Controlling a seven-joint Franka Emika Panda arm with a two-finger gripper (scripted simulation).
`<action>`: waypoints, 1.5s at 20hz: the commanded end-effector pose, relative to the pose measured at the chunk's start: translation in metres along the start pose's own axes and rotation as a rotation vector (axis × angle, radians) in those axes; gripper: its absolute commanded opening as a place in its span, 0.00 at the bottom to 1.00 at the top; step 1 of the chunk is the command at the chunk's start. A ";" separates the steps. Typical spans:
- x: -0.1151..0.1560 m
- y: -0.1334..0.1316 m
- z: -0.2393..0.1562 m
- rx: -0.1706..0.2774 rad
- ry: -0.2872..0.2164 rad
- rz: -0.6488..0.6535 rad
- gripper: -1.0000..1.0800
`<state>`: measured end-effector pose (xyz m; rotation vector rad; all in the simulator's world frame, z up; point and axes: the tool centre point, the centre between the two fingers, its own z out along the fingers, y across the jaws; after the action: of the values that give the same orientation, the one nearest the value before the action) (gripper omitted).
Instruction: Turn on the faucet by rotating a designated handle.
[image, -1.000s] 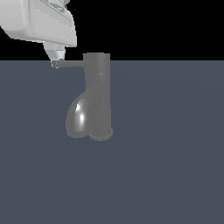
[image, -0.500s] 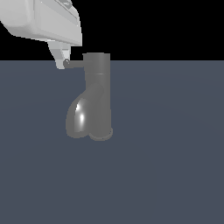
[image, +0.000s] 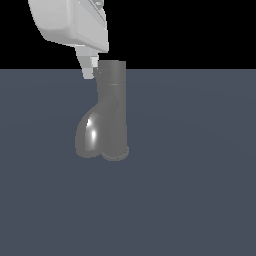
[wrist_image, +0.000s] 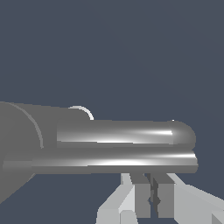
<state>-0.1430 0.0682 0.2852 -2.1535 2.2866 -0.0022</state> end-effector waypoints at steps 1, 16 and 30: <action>0.022 -0.002 0.000 0.000 0.000 0.016 0.00; 0.068 -0.013 0.000 0.000 0.001 -0.004 0.00; 0.102 -0.046 0.000 0.000 0.001 0.006 0.00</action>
<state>-0.1076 -0.0268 0.2854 -2.1632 2.2805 0.0004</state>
